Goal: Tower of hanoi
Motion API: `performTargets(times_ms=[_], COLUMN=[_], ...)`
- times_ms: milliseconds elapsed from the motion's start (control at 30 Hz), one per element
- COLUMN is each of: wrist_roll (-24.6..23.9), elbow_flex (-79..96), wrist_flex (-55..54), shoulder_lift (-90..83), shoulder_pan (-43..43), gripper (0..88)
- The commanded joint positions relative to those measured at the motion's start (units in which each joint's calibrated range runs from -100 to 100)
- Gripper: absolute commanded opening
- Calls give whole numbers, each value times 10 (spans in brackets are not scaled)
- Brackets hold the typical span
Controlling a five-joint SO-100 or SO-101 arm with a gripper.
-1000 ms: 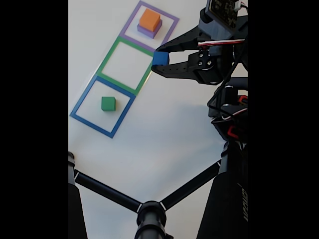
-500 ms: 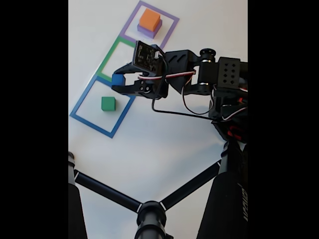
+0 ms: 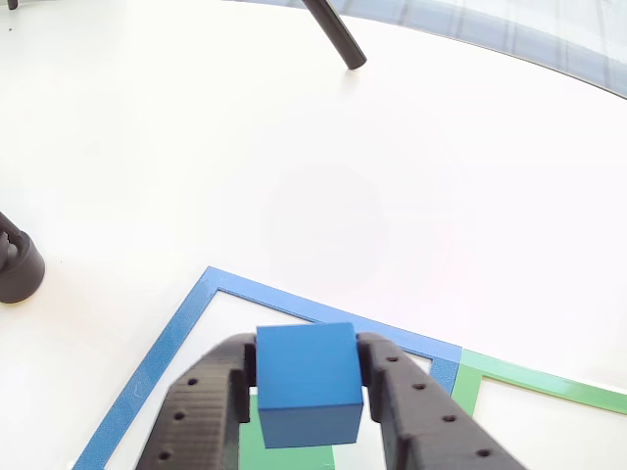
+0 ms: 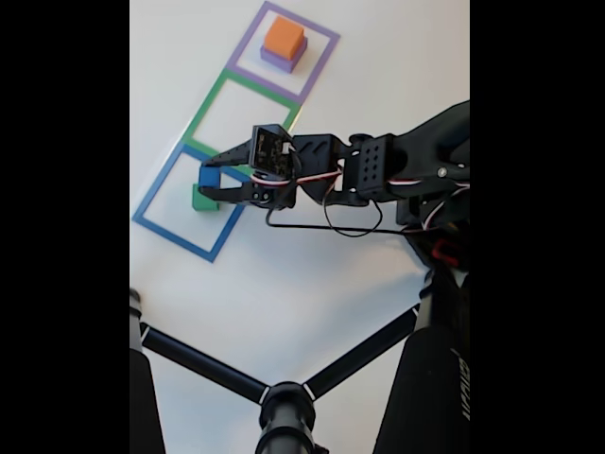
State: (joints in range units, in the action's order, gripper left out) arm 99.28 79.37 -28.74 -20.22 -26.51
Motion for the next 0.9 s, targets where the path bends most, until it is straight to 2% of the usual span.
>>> performTargets(times_ms=[0, 367, 867], wrist_roll=[7, 7, 7], elbow_flex=[-2, -28, -79], wrist_flex=[-92, -198, -227], shoulder_lift=[60, 194, 270], shoulder_pan=[-5, -11, -10], gripper=[29, 29, 32])
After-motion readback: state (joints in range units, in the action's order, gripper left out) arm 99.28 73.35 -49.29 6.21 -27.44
